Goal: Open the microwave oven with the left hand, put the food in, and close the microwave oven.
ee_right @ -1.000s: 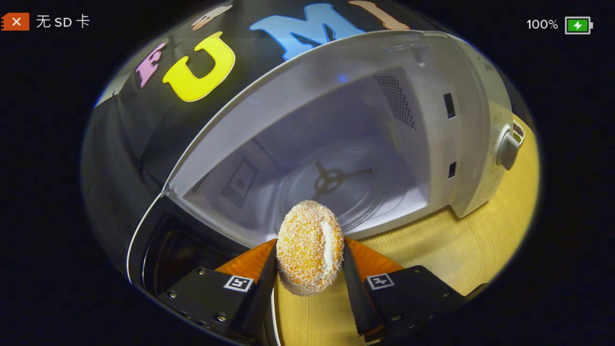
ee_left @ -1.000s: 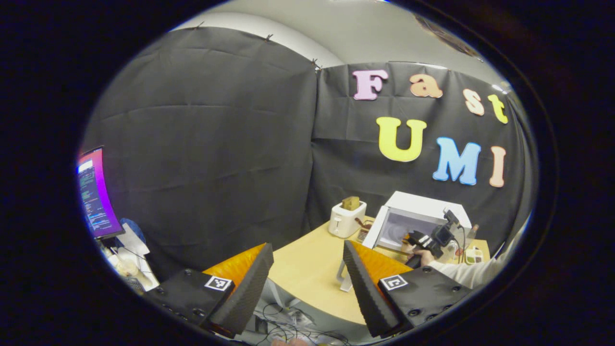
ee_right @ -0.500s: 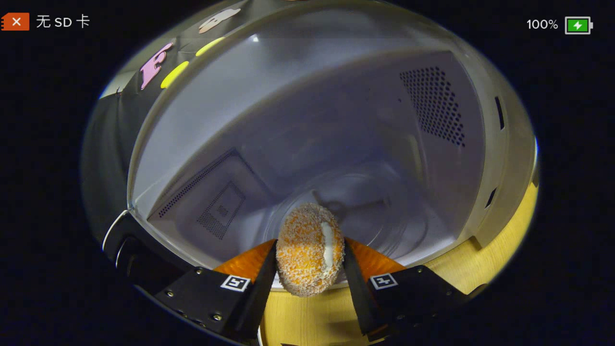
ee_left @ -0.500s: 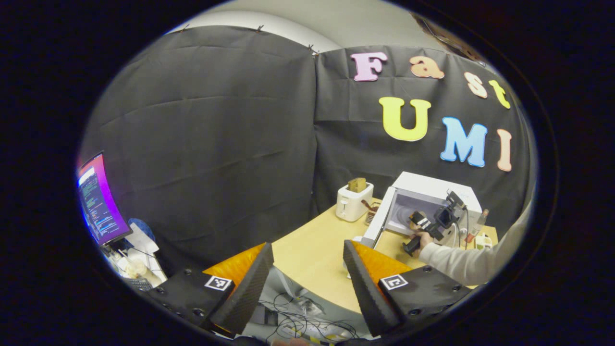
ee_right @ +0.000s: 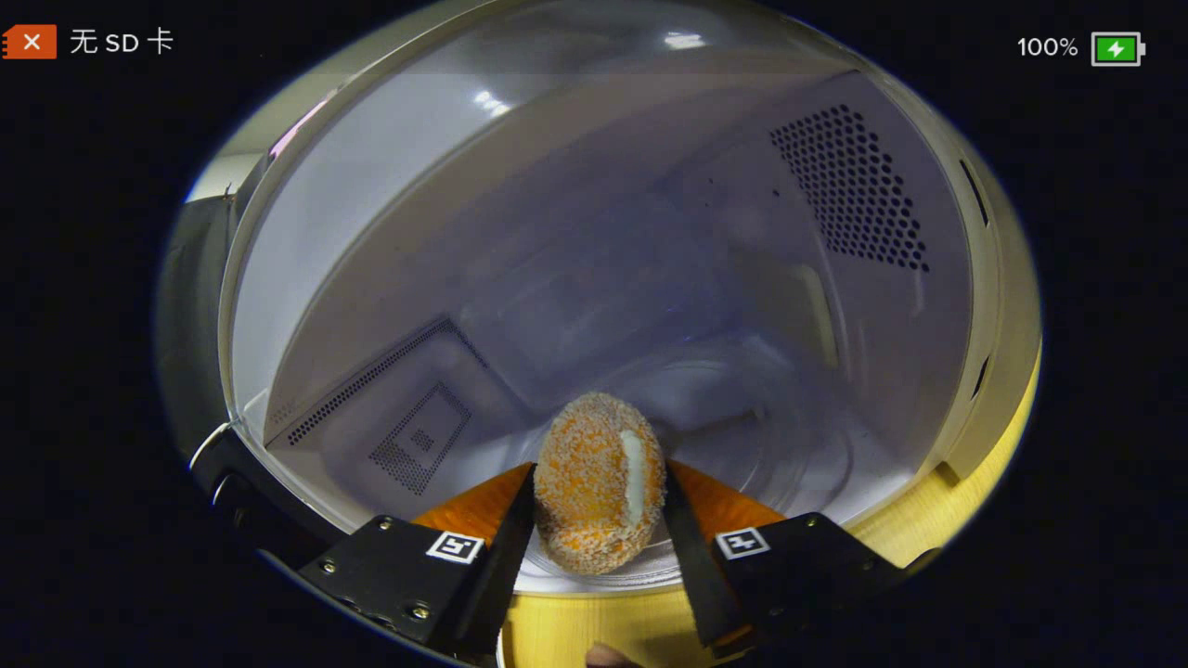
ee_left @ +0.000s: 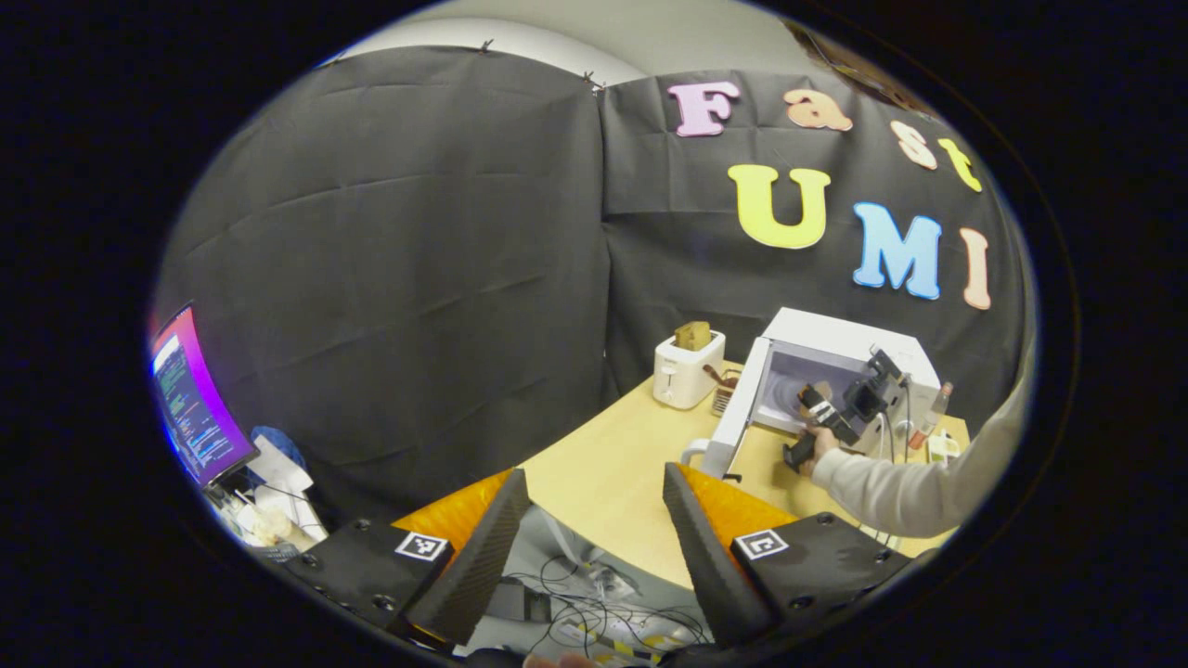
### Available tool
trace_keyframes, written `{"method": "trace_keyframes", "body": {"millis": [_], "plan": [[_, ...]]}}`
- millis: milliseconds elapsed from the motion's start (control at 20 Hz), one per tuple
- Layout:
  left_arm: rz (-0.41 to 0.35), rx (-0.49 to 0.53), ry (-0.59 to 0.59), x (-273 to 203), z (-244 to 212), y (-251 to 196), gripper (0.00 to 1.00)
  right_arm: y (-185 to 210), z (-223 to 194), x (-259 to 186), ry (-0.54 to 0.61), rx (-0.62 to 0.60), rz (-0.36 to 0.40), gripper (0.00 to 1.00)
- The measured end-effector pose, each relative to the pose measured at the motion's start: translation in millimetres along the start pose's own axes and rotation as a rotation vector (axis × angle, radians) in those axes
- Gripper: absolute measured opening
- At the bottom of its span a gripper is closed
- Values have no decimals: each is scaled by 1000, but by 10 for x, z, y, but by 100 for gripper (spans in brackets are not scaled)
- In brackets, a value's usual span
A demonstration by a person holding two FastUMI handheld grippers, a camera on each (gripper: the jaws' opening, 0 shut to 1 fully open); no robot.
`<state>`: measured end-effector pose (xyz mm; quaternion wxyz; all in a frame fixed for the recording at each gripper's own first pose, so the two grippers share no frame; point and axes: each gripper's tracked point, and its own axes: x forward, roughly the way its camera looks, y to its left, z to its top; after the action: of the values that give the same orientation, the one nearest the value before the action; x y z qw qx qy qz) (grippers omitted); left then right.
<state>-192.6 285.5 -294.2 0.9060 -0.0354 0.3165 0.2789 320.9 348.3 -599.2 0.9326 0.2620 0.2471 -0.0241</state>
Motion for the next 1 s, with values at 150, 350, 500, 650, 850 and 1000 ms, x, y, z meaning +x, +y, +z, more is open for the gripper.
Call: {"method": "trace_keyframes", "body": {"millis": [150, 350, 500, 650, 850, 1000], "plan": [[-2, 1, 10, 30, -30, 1, 99, -21, -10, 57, -19, 26, -18, 77], [-9, 8, 11, 39, -32, -23, 97, 8, 38, 100, -46, 77, -53, 90], [-6, 6, 1, 26, -7, -22, 97, -43, 63, 44, -55, 45, -71, 98], [-11, -7, -13, 48, 5, -16, 98, 35, 161, -92, -65, 0, -35, 98], [-57, -19, -65, 249, 56, -59, 96, 70, 221, -475, -15, -78, 22, 98], [-93, -10, -101, 493, 55, -28, 99, 83, 281, -931, 36, -156, 76, 98]]}}
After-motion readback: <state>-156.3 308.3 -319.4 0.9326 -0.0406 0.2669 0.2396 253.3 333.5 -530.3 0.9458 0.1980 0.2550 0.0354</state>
